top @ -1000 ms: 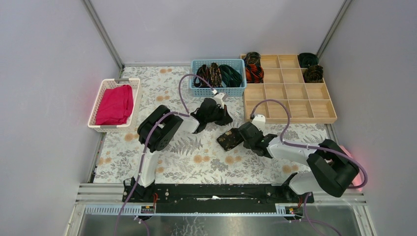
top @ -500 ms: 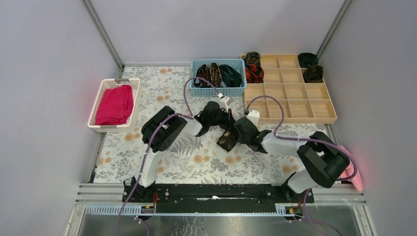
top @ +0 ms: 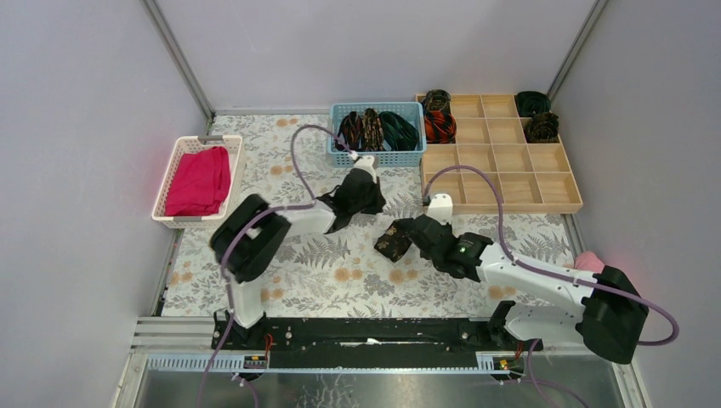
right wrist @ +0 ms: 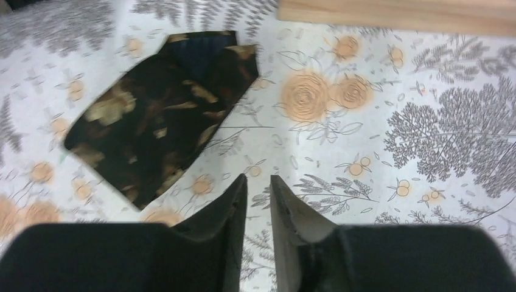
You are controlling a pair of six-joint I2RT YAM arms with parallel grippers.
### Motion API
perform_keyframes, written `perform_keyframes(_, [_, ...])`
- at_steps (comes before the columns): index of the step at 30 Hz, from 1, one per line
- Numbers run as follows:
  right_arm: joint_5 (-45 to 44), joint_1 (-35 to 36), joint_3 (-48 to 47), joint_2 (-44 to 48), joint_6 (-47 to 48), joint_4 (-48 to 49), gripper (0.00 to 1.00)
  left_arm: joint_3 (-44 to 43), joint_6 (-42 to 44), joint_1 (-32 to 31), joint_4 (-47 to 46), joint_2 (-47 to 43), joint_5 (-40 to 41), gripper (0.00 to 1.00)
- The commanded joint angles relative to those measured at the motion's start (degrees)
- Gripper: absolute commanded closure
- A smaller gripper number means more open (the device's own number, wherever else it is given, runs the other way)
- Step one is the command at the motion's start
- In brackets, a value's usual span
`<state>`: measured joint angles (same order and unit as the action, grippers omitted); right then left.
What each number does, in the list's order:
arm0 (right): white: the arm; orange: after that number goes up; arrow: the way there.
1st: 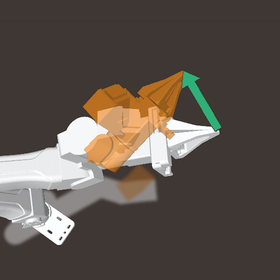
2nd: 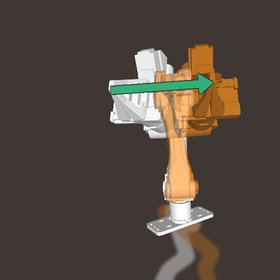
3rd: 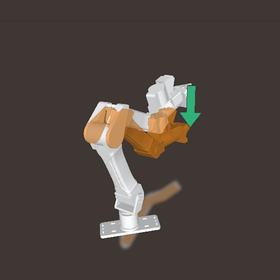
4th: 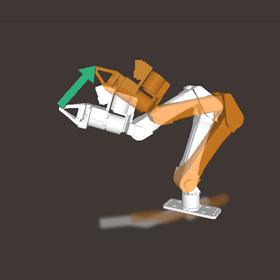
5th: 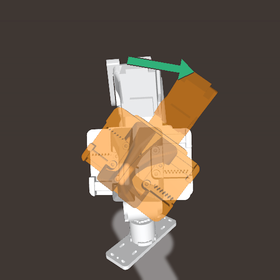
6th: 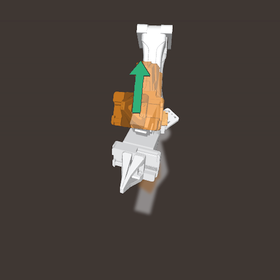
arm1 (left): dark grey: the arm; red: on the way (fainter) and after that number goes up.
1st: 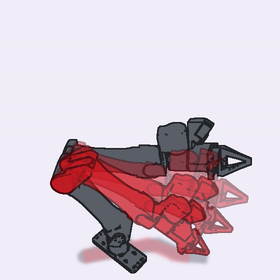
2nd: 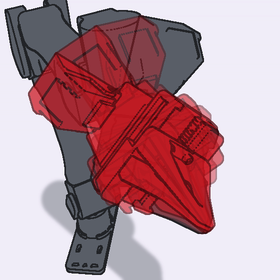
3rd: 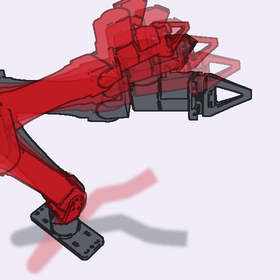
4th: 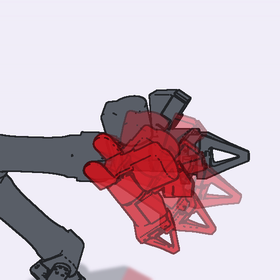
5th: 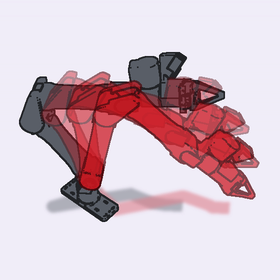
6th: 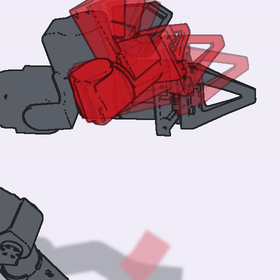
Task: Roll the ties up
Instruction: Roll the tie at the center of the board.
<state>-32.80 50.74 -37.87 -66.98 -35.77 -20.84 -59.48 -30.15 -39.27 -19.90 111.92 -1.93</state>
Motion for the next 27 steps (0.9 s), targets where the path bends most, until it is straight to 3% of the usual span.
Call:
perform_keyframes(1, [-9.17, 8.08, -6.63, -0.36, 3.57, -10.13, 0.69, 5.09, -5.94, 0.27, 8.89, -13.79, 17.09, 0.99])
perform_keyframes(7, [-17.02, 17.57, -12.93, -9.07, 6.69, -14.47, 0.47, 16.13, -9.93, -0.12, 12.13, -30.97, 21.14, 0.99])
perform_keyframes(11, [-18.34, 20.57, -15.83, -14.25, 10.89, -12.48, 0.32, 20.13, -10.16, -0.36, 14.4, -38.45, 22.33, 0.99])
perform_keyframes(19, [-11.05, 21.85, -16.7, -18.06, 20.99, -1.39, 0.18, 21.85, -9.29, -0.37, 15.86, -42.16, 22.37, 0.99])
perform_keyframes(27, [-9.42, 21.89, -20.59, -26.28, 25.22, -0.81, 0.06, 22.86, -8.44, -0.37, 15.01, -42.52, 22.15, 0.99])
